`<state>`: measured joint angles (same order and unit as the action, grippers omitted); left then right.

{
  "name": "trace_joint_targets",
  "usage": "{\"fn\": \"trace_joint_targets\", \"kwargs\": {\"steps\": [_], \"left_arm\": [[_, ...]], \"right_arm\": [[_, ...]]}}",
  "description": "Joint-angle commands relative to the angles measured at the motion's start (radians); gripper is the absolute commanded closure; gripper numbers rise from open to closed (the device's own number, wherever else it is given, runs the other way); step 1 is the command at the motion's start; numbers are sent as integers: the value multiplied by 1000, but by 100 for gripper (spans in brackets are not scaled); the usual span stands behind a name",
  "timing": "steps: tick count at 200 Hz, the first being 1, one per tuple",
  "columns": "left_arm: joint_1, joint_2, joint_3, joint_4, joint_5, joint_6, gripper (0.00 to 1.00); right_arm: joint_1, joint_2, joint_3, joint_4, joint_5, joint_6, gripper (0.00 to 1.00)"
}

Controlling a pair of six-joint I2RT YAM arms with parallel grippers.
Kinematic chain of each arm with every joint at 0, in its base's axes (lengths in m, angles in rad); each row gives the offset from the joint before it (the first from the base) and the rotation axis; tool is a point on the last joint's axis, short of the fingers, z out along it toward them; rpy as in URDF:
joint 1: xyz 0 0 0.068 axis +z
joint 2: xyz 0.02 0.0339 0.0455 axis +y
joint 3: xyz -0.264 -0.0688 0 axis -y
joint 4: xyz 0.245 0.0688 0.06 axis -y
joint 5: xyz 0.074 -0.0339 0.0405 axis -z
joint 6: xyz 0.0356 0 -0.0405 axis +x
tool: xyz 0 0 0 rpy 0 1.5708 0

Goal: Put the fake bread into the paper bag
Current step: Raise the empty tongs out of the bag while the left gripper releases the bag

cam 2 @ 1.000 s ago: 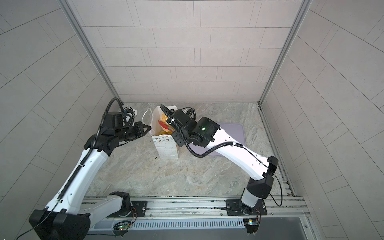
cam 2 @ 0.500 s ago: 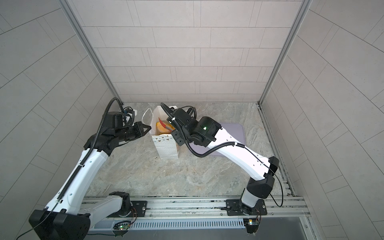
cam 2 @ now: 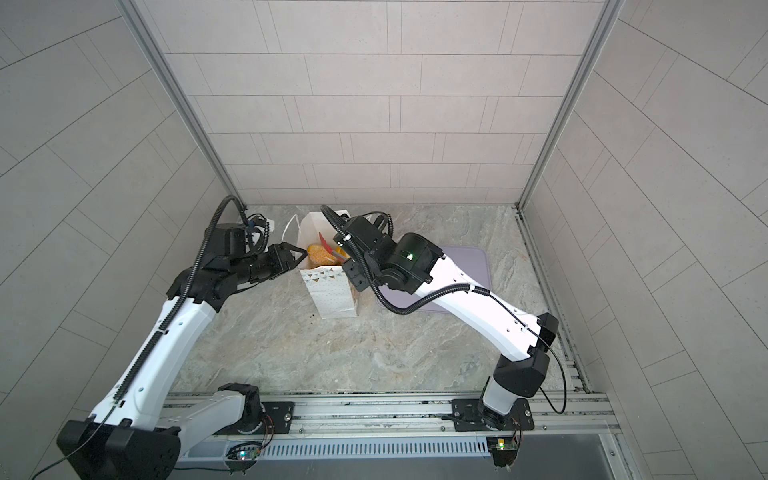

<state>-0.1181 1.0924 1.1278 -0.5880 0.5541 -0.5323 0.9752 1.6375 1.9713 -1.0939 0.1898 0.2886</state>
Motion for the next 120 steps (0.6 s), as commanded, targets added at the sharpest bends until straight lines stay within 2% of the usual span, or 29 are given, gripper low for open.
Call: {"fn": "trace_joint_targets", "kwargs": {"steps": [1, 18, 42, 80, 101, 120], "left_arm": [[4, -27, 55, -15, 0, 16, 24], [4, -36, 72, -30, -5, 24, 12], [4, -54, 99, -54, -13, 44, 5], [5, -103, 168, -120, -71, 94, 4], [4, -143, 215, -169, -152, 132, 4], [5, -175, 251, -205, -248, 156, 3]], "right_arm": [[5, -64, 31, 32, 48, -12, 53], [5, -79, 31, 37, 68, -19, 53], [2, -110, 29, 48, 106, -29, 53], [-8, -185, -3, 87, 175, -38, 55], [-31, -239, -36, 106, 219, -34, 55], [-92, -298, -90, 131, 219, -19, 55]]}}
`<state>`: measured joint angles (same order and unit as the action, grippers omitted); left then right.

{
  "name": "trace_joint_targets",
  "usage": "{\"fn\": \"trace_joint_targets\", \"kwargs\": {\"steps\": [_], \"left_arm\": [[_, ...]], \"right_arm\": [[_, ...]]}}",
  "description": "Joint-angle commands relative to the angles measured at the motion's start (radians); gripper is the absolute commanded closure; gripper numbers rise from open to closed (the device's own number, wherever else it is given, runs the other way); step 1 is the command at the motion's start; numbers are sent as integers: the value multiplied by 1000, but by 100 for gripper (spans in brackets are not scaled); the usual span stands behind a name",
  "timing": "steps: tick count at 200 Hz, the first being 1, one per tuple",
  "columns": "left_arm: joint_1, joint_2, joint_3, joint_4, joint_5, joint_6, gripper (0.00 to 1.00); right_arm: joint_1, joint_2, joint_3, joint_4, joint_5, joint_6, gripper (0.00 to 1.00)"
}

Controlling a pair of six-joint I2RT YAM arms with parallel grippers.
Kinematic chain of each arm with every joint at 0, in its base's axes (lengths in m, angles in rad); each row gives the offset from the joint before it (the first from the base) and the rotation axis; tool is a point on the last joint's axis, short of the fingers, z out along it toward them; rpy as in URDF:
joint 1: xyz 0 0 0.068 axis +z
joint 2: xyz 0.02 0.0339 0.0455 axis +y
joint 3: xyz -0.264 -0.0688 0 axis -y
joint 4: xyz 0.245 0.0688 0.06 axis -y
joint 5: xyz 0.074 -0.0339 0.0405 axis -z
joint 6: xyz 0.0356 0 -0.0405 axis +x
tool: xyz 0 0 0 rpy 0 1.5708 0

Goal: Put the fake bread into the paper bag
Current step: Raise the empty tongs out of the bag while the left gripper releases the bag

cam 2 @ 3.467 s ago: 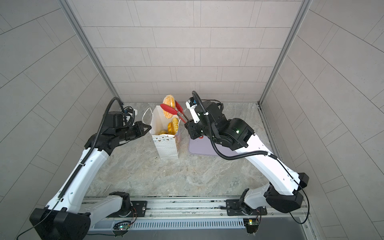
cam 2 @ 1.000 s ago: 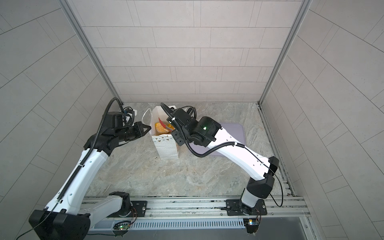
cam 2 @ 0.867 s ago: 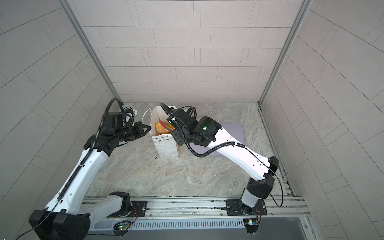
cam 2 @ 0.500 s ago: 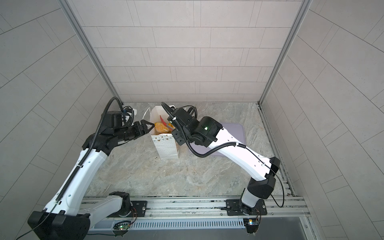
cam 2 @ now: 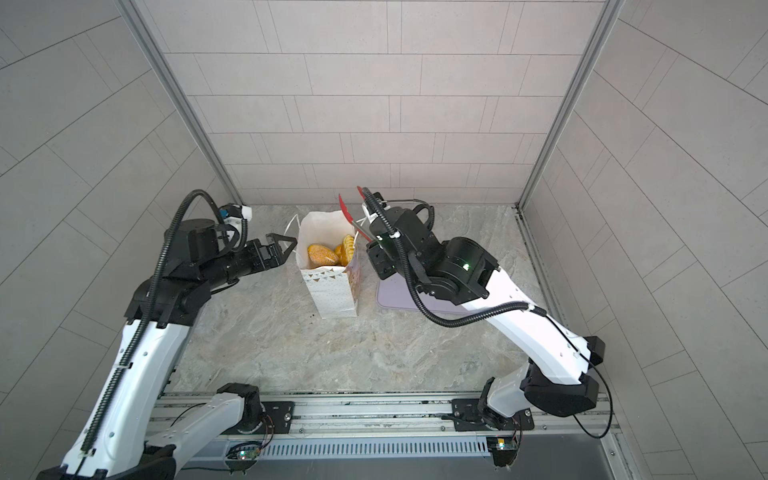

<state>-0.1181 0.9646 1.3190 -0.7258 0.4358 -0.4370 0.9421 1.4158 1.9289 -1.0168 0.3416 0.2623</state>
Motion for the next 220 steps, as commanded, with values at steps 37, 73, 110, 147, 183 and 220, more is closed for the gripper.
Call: {"fn": "trace_joint_targets", "kwargs": {"steps": [37, 73, 110, 147, 183, 220], "left_arm": [[21, -62, 75, -103, -267, 69, 3], [49, -66, 23, -76, -301, 45, 3], [99, -64, -71, -7, -266, -1, 3], [184, -28, -192, 114, -203, -65, 3], [240, 36, -249, 223, -110, -133, 4], [250, 49, -304, 324, -73, -182, 4]], "right_arm": [[-308, -193, -217, 117, -37, 65, 56], [-541, -264, -396, 156, -106, 90, 56], [-738, -278, -610, 255, -125, 114, 55], [-893, -179, -739, 433, -181, 149, 55], [-939, 37, -663, 509, -142, 55, 56], [-976, 210, -584, 573, -97, -59, 56]]}}
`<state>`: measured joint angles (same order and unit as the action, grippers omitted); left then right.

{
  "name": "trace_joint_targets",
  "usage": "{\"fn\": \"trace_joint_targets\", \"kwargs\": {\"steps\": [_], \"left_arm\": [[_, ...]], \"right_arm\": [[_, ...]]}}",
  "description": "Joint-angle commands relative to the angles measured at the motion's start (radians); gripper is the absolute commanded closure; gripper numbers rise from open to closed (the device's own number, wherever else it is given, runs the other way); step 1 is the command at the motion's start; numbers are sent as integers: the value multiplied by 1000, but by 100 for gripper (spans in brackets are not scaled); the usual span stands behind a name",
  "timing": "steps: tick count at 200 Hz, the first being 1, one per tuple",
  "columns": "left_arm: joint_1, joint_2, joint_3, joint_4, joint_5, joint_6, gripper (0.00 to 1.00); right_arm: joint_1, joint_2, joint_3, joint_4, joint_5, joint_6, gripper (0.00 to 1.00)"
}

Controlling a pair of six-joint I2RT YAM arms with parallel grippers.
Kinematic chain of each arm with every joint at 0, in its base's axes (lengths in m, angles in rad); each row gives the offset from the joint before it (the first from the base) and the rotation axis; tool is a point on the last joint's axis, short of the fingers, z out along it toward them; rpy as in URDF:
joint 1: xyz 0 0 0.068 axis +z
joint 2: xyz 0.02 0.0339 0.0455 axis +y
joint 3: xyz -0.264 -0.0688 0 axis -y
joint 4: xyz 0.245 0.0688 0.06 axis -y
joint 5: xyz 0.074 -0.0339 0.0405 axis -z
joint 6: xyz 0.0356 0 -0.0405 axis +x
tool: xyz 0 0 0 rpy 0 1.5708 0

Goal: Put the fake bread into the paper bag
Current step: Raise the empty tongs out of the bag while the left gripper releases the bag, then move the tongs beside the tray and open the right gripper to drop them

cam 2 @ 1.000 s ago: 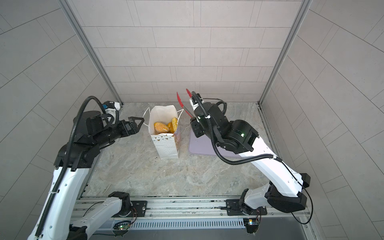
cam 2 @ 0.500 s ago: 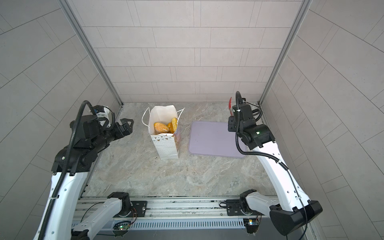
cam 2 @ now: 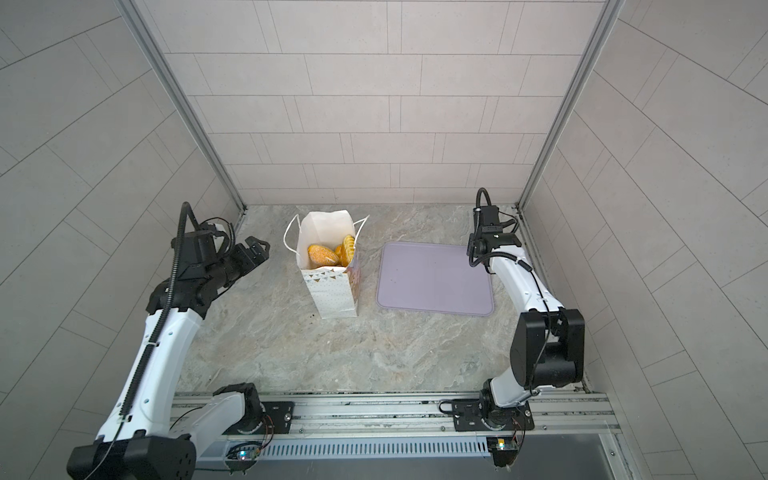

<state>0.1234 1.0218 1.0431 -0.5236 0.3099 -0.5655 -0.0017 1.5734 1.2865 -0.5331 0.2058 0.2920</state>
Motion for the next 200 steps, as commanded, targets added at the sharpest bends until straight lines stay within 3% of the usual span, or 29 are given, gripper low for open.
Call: {"fn": "trace_joint_targets", "kwargs": {"steps": [1, 50, 120, 200], "left_arm": [[8, -8, -31, 125, 55, -55, 3], [14, -29, -87, 205, 118, -109, 4], [16, -43, -140, 278, 182, -149, 3], [28, -45, -117, 266, 205, -151, 4]], "right_arm": [[-34, 57, 59, 91, 35, -92, 56], [-145, 193, 122, 87, -56, -269, 56], [-239, 356, 307, -129, -150, -508, 55], [-318, 421, 242, -144, -140, -481, 50]]}}
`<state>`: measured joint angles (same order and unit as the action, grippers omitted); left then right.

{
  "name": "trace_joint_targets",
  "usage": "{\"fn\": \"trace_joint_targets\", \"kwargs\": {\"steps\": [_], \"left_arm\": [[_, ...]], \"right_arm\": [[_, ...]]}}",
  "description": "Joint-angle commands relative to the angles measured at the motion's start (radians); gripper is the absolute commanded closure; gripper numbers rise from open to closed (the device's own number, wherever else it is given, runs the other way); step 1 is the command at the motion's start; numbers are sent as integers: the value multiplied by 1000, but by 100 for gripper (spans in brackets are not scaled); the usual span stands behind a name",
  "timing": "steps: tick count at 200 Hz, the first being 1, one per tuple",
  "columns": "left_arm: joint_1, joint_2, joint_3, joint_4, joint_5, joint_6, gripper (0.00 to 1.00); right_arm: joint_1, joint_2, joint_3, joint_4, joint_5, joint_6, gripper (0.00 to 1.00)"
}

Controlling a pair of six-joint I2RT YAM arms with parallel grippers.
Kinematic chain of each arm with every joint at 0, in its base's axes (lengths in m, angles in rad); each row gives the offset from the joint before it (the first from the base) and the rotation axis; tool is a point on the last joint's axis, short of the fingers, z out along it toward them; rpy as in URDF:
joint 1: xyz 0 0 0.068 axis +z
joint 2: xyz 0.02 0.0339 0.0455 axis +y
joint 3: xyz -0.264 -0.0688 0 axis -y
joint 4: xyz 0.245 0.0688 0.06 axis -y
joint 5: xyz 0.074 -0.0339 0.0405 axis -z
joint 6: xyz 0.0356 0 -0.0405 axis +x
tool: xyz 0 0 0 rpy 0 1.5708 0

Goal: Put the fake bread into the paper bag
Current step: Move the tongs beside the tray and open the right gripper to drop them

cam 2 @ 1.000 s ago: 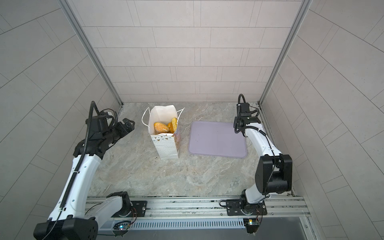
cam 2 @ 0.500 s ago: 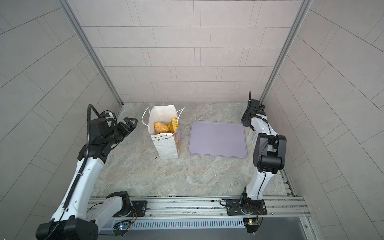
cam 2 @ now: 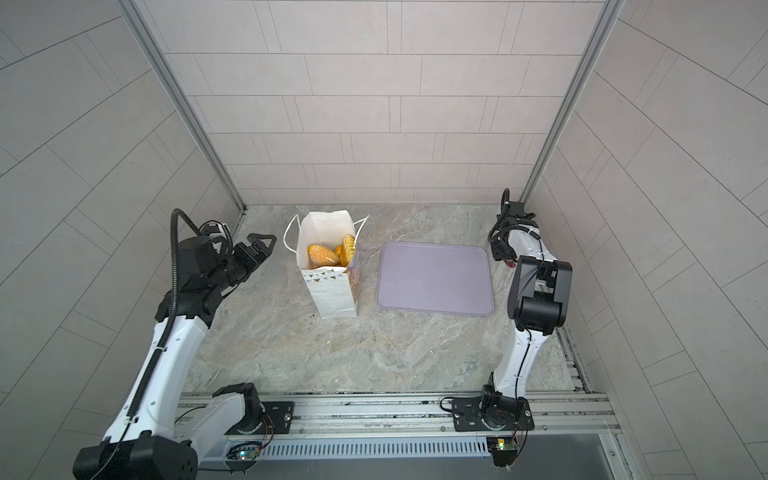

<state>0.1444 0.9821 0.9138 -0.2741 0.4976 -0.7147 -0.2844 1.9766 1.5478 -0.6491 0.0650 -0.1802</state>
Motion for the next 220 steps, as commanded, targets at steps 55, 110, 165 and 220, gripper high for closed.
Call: {"fn": "trace_joint_targets", "kwargs": {"steps": [55, 110, 165, 220], "left_arm": [[10, -11, 11, 15, 18, -4, 3], [9, -17, 9, 12, 18, 1, 3], [9, -19, 8, 8, 21, 2, 3], [9, -15, 13, 13, 18, 1, 4]], "right_arm": [[-50, 35, -41, -34, -43, -1, 44], [-50, 63, -19, -90, -46, 34, 39], [-50, 56, -14, -100, -33, 47, 32], [-47, 23, 52, -134, -10, 59, 15]]}}
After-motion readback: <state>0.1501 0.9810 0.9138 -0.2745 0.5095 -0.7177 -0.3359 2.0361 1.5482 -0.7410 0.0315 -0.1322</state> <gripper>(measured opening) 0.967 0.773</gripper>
